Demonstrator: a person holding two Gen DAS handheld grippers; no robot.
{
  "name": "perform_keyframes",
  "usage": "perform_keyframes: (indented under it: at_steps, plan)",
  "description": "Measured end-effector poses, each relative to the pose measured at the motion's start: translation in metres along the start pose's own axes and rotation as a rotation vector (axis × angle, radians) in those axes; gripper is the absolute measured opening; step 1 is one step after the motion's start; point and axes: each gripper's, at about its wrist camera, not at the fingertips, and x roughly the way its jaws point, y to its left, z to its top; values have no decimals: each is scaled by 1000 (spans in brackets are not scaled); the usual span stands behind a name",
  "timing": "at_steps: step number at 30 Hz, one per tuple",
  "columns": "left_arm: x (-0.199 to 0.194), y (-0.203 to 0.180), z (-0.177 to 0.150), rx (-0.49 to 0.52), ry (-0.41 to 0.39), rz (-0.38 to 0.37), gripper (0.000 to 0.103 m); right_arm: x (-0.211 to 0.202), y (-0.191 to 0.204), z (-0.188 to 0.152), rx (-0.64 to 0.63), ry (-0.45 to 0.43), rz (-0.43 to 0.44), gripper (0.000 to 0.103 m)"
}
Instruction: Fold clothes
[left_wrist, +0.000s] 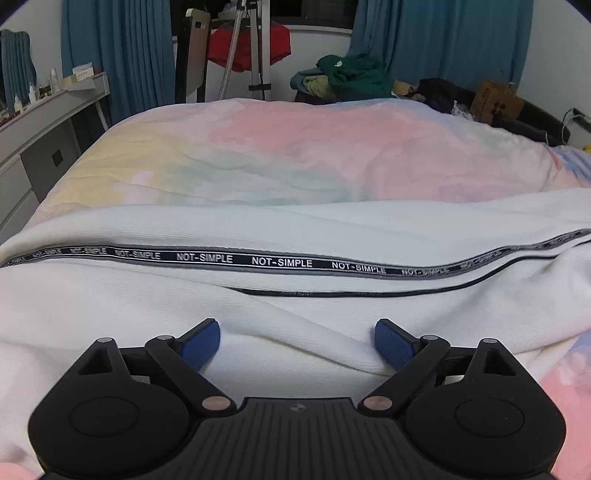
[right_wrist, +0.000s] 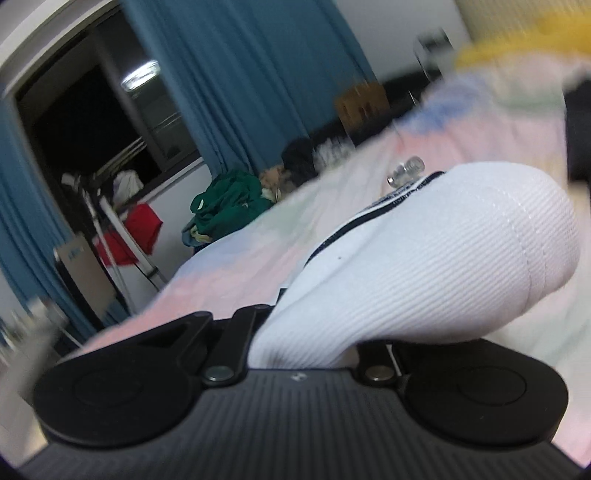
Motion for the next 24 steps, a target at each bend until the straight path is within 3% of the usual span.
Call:
perform_keyframes:
  at_steps: [5,8,11,14,17,21,24]
  plan:
    - [-26,26,10,-41,-57,-48,92,-21,56,-1,-235,-96,-36,16]
    - [-42,53,18,-135,-101,-40,92,-46,108,-9,-431,-196,-3,16]
    - [-56,80,27,-236,-148,-25,92,-76,166,-39,-647,-289,78,16]
    - [-72,102,33,-273,-206,24,93,-104,217,-95,-865,-354,178,16]
    - [-83,124,33,-302,-239,112,99,-114,246,-160,-1040,-314,288,16]
    - [-89,155,26,-425,-225,97,99,-103,255,-244,-1237,-163,396,18]
    - [-89,159,23,-460,-212,73,99,-95,251,-269,-1279,-132,392,18]
